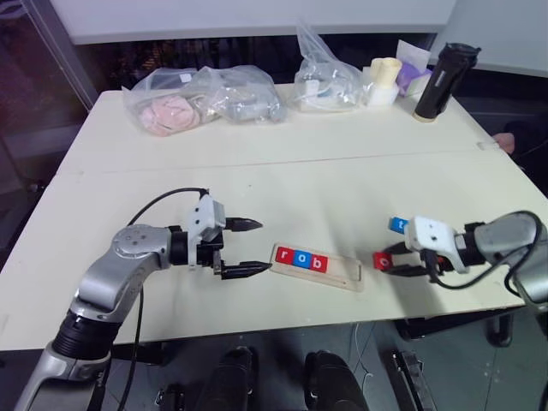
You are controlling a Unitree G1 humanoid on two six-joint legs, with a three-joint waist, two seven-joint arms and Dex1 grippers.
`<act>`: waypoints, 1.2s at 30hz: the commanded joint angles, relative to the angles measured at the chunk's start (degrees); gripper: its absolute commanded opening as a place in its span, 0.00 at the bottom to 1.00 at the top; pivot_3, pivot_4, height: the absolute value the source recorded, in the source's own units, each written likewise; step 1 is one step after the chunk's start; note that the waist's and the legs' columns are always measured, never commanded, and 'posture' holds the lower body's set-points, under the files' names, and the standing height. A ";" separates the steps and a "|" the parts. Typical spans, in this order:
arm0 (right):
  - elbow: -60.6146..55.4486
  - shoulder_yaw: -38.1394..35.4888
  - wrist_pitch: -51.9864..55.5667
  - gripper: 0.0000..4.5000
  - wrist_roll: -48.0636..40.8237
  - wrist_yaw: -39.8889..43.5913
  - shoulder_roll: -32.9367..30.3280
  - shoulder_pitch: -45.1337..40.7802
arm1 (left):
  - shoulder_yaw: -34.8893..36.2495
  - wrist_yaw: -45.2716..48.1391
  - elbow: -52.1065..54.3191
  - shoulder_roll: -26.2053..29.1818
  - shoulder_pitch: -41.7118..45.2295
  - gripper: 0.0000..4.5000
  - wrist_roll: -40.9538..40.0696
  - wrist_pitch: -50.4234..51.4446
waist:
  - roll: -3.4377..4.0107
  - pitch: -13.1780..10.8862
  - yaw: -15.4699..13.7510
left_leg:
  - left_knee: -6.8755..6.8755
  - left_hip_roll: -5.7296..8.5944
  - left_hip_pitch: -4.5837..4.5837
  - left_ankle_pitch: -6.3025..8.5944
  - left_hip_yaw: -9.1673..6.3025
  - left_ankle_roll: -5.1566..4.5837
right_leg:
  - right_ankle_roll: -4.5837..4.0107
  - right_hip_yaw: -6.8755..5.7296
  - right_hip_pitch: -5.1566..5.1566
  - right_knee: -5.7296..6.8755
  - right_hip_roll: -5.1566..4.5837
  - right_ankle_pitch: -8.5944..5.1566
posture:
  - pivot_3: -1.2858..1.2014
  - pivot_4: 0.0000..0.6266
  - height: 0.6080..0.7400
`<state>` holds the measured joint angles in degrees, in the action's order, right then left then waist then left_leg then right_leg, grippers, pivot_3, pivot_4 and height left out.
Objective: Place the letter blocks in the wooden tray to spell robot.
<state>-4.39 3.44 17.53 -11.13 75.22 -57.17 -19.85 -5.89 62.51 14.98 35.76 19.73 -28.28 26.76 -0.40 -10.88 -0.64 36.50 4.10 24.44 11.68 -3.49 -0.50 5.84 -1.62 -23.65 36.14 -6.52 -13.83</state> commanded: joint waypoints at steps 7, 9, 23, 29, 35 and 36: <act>-10.66 4.25 12.31 0.26 -0.98 -6.51 4.49 -1.85 | 1.13 0.10 2.19 0.21 -0.11 1.00 -1.09 -0.52 | -0.02 0.00 -0.18 | -0.01 0.09 0.08 0.04 -0.02 0.00 | 0.02 -0.05 0.01 -0.12 -0.12 -0.01 | 0.52 0.24 0.88; -11.99 5.03 13.22 0.26 -1.08 -7.19 5.00 -1.55 | 1.23 0.01 2.36 0.26 -0.23 1.00 -1.12 -0.47 | -0.02 0.00 -0.13 | -0.05 0.09 0.08 0.03 -0.02 -0.03 | 0.02 -0.06 -0.02 -0.12 -0.12 -0.01 | 0.52 0.24 0.88; -13.41 8.64 14.06 0.26 0.19 -9.92 5.54 0.02 | 1.38 -0.85 2.91 0.04 -0.59 1.00 -1.30 -0.14 | -0.02 0.00 -0.12 | -0.13 0.07 0.06 0.02 -0.02 -0.04 | 0.02 -0.07 -0.04 -0.12 -0.08 -0.02 | 0.52 0.24 0.88; -13.30 9.04 13.78 0.26 0.37 -10.15 5.28 0.29 | 1.39 -1.01 3.01 0.04 -0.68 1.00 -1.32 -0.14 | -0.02 0.00 -0.10 | -0.15 0.07 0.06 0.02 -0.02 -0.04 | 0.02 -0.07 -0.05 -0.12 -0.07 -0.02 | 0.52 0.24 0.88; -12.91 9.04 13.51 0.26 0.64 -10.07 5.27 0.20 | 1.30 -1.13 3.02 0.04 -0.76 1.00 -1.28 -0.24 | -0.02 0.00 -0.10 | -0.15 0.07 0.06 0.02 -0.02 -0.04 | 0.02 -0.07 -0.04 -0.12 -0.07 -0.02 | 0.52 0.24 0.88; -12.92 9.04 13.54 0.26 0.64 -10.02 5.30 0.19 | 1.32 -1.16 3.03 0.04 -0.75 1.00 -1.32 -0.21 | -0.02 0.00 -0.10 | -0.15 0.07 0.06 0.02 -0.02 -0.04 | 0.02 -0.07 -0.04 -0.12 -0.07 -0.02 | 0.52 0.24 0.88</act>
<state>-16.20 12.84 31.76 -10.28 65.11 -51.81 -19.52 -5.86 61.31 15.97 35.72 18.76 -28.30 26.85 -0.42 -10.88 -0.75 36.35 4.17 24.50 11.70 -3.51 -0.54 5.86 -1.68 -23.70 36.01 -6.59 -13.85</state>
